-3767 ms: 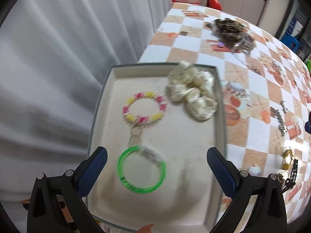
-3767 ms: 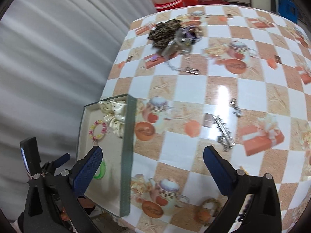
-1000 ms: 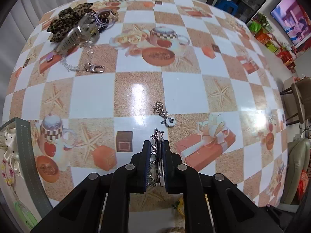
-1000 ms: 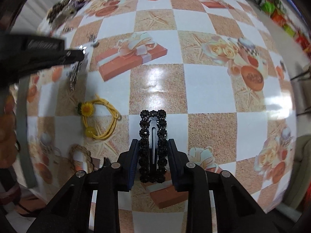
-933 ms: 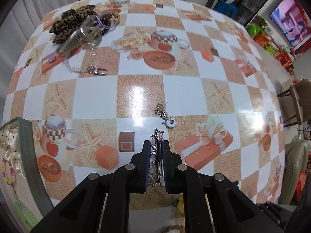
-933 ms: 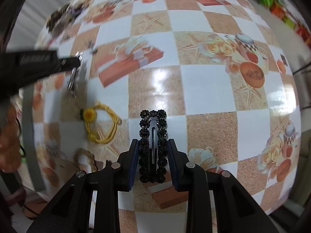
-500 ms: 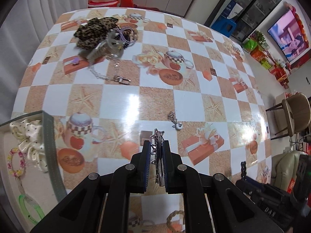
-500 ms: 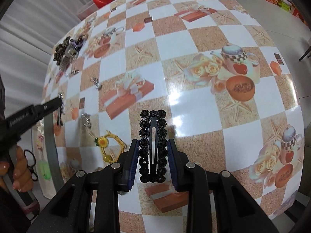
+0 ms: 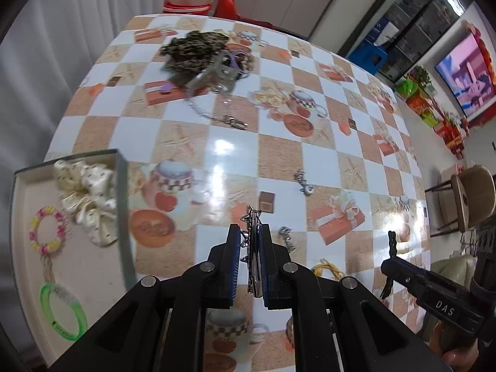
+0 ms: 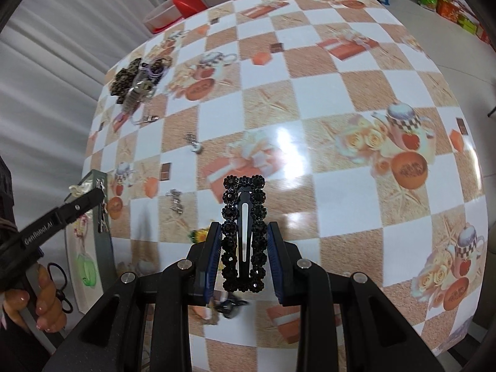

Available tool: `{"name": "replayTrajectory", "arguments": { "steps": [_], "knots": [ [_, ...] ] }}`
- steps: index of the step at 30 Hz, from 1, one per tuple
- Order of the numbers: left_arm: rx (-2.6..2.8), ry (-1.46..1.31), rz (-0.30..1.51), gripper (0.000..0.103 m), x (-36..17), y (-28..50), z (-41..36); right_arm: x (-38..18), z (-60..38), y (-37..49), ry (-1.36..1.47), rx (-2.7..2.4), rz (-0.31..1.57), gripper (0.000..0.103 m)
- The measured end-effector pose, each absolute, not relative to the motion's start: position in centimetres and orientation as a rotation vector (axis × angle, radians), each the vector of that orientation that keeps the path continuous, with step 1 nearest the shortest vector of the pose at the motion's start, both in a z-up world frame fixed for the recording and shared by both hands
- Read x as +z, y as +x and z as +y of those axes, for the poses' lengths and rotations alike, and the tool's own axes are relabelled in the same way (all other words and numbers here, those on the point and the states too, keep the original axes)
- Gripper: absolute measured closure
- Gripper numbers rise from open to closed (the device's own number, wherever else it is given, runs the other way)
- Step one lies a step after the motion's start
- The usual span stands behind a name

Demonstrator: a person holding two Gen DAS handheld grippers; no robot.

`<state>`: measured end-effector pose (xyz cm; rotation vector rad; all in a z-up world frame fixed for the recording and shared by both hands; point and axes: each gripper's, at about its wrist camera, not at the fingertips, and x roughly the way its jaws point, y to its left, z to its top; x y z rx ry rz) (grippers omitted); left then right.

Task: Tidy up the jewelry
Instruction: 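Carry the rhinestone clip with the right tool into the tray while the left tool carries the key pendant there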

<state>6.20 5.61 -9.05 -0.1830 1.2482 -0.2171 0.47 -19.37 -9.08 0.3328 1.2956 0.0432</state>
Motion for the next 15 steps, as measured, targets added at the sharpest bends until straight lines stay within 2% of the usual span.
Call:
{"name": "replayTrajectory", "arguments": {
  "steps": [15],
  "knots": [
    [-0.073, -0.281, 1.212, 0.086, -8.0, 2.4, 14.2, -7.5, -9.9, 3.0, 0.231, 0.242, 1.287, 0.071]
  ]
}}
